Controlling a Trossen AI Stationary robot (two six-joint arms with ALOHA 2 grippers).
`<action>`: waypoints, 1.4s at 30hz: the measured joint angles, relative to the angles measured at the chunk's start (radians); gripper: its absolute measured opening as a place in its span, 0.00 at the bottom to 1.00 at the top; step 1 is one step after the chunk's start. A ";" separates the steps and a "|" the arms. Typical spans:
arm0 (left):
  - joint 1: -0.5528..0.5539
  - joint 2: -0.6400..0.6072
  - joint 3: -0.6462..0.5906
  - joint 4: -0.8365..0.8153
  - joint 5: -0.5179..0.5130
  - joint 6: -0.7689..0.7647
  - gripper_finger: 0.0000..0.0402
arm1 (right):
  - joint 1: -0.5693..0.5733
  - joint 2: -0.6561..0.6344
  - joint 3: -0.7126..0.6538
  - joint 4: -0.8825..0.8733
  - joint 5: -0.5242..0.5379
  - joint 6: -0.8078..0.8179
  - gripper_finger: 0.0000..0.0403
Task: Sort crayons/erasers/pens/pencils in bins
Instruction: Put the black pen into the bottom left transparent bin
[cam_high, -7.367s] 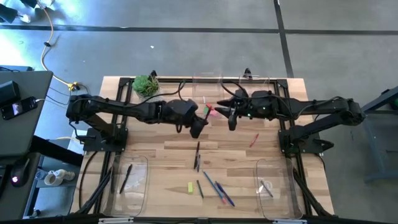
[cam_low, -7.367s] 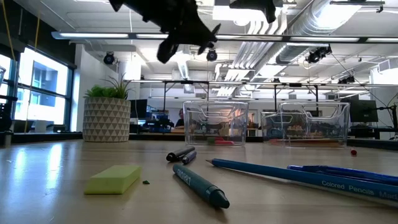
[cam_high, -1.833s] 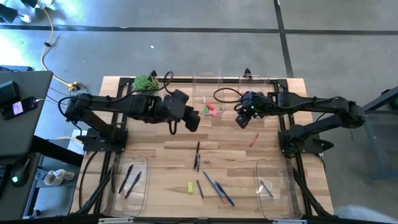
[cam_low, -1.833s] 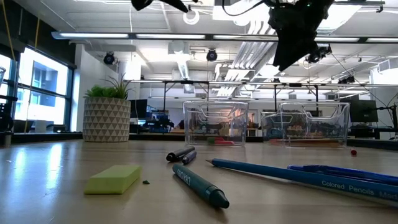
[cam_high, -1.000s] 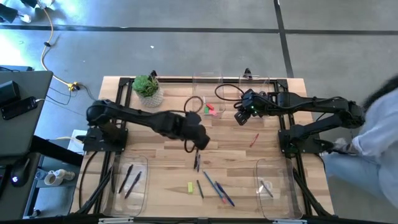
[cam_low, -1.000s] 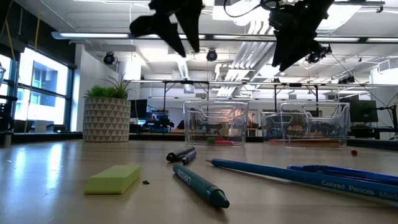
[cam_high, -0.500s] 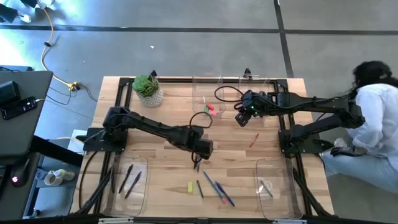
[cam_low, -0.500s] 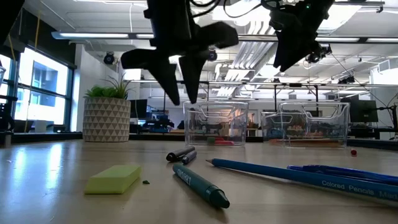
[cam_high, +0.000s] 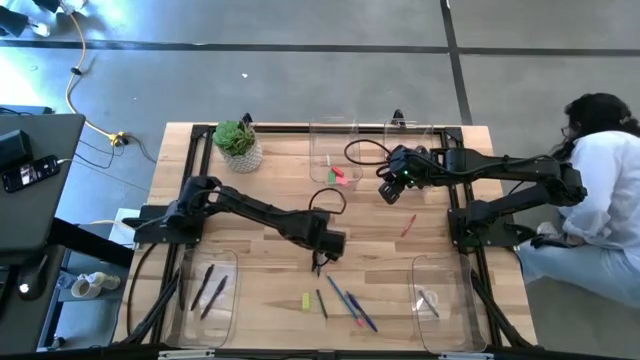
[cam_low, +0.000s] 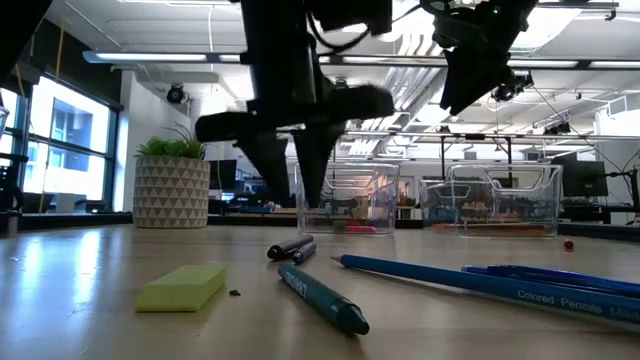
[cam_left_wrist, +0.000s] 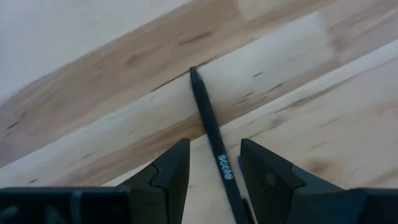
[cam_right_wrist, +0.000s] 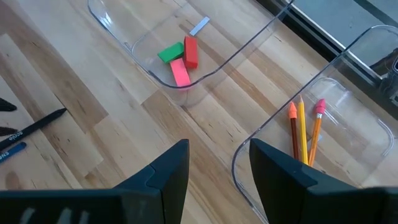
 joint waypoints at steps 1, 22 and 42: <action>0.000 0.005 -0.003 -0.007 0.003 0.002 0.33 | 0.000 0.000 0.000 0.000 0.000 0.000 0.40; 0.032 0.098 -0.001 0.043 0.058 0.104 0.31 | 0.000 0.000 0.000 -0.016 0.000 -0.006 0.40; 0.031 0.093 -0.005 0.035 0.029 0.226 0.02 | 0.000 0.000 0.000 -0.021 -0.038 0.013 0.40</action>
